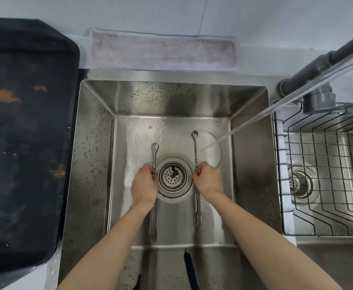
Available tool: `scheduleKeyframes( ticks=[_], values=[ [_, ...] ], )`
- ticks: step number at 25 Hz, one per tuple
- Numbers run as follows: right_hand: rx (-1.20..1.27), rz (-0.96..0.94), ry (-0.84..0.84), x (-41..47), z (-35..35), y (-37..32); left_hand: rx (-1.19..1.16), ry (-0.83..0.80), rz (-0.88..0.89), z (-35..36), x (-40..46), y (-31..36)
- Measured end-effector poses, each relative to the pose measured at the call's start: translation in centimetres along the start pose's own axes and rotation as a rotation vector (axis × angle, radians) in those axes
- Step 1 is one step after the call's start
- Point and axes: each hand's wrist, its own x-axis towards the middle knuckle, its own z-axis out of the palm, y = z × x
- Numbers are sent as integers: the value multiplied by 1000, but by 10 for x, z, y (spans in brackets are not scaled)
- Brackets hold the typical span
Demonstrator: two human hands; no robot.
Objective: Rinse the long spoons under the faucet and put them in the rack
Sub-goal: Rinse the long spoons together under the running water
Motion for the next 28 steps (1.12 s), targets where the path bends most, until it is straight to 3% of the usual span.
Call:
scheduleKeyframes(
  ticks=[8, 19, 24, 28],
  values=[
    [235, -18, 17, -4, -6, 4, -43, 6, 7, -12, 4, 12],
    [564, -174, 127, -33, -64, -10, -362, -41, 337, -42, -19, 95],
    [743, -196, 129, -47, -89, -12, -433, -115, 446, -59, -37, 136],
    [721, -263, 194, -53, -99, -9, -399, -153, 535, -66, -44, 155]
  ],
)
